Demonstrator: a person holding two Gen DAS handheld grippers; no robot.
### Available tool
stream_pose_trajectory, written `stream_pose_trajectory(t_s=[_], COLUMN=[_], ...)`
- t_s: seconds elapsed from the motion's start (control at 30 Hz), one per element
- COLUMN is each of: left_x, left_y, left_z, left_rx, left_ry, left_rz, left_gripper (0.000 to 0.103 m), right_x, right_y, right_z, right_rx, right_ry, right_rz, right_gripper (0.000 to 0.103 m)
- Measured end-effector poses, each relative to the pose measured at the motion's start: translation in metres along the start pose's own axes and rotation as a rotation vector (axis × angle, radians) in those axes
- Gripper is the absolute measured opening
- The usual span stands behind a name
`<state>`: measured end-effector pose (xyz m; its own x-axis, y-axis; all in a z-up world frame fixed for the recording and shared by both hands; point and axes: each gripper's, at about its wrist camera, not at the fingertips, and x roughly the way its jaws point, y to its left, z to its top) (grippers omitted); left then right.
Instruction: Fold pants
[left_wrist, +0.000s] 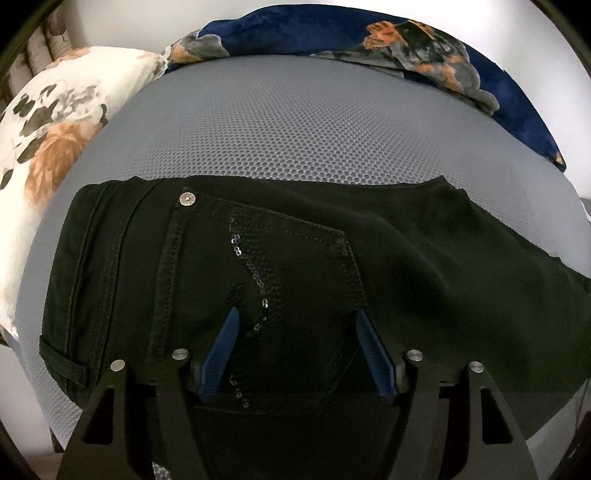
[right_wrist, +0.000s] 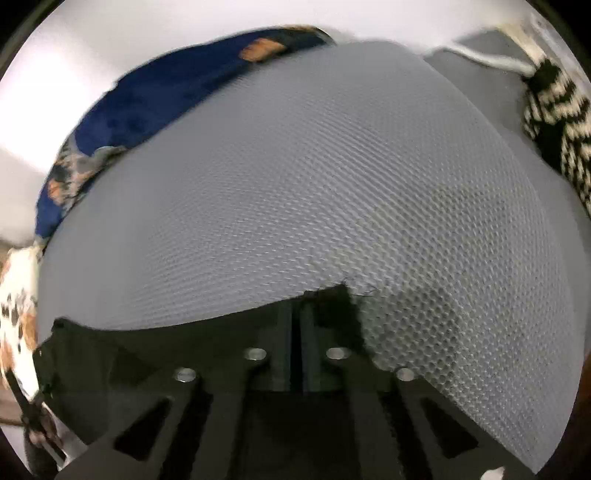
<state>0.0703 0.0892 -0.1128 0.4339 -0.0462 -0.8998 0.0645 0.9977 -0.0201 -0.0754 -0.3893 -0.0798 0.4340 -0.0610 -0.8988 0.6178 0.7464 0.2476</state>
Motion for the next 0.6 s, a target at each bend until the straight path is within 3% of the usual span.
stream_pose_trajectory(t_s=[0.17,0.27,0.4,0.47,0.53,0.6], left_x=[-0.015,-0.021,-0.012,-0.002,0.005,0.006], left_y=[0.003,0.008,0.015,0.022,0.026,0.021], left_z=[0.003,0.008,0.015,0.019,0.023,0.027], left_rx=[-0.054,-0.086,-0.102,-0.106,-0.118,-0.073], left_ry=[-0.074,-0.123,-0.125,-0.099,-0.091,-0.101], left_rz=[-0.001,-0.02,0.001,0.012,0.001,0.037], left_gripper=[0.067,0.067,0.067,0.067,0.067,0.067], right_x=[-0.039,-0.042,-0.017,0.001,0.01,0.003], right_y=[0.012,0.009,0.006,0.001,-0.004,-0.005], right_z=[-0.013,-0.015,-0.008,-0.006,-0.006,-0.004], right_rx=[-0.05,-0.026,0.033,0.041,0.062,0.086], right_ry=[-0.206,-0.267,-0.245,-0.192,-0.155,-0.149], right_rz=[-0.093,-0.134,-0.174,-0.189,-0.23,-0.224], right_gripper=[0.002,0.001,0.001,0.001,0.008,0.015])
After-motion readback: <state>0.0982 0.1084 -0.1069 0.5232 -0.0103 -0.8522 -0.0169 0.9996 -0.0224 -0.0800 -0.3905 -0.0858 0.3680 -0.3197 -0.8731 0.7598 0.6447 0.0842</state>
